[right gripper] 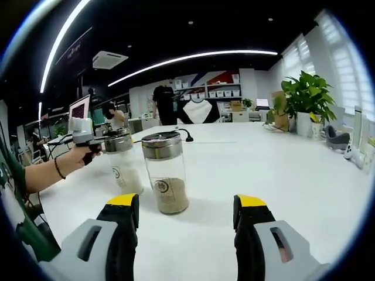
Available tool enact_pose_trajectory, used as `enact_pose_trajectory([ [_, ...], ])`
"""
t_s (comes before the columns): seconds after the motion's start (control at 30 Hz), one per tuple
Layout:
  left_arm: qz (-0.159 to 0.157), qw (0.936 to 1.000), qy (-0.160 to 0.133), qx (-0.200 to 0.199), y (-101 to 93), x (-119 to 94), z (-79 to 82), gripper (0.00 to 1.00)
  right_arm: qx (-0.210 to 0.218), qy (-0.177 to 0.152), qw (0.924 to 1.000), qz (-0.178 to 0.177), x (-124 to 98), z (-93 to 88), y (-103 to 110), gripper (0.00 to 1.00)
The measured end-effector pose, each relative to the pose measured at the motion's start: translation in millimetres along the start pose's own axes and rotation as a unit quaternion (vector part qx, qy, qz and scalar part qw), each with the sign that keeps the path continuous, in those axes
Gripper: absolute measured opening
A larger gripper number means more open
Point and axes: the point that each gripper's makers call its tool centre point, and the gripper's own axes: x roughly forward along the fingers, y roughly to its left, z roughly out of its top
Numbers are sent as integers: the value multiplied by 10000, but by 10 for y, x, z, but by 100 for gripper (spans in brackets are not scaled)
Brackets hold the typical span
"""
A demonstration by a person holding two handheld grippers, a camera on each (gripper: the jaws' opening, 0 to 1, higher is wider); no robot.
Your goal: Rotate the seasoning bottle until the label or dispensing opening points toward the visible target arrow and the bottle remains upright within the marked orientation range
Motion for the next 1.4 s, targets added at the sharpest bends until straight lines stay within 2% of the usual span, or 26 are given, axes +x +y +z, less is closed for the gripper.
enact_pose_trajectory([
  [0.57,-189,9998,-106,-36,-255,-466,-15,34,-14,47,10000,59,12,-19,44,66],
  [0.8,-203,9998,-65,-35,-369,-635,-128,34,-49,71,9999,83,12,-27,81,66],
  [0.9,-204,9997,-10,112,-418,-689,-179,34,-57,83,9999,105,18,-34,98,66],
  [1.03,-303,9993,60,-201,-471,-734,-257,34,-61,91,9999,128,22,-41,117,66],
  [1.4,-427,9987,109,-254,-611,-794,-347,34,-59,98,9998,158,31,-52,152,66],
])
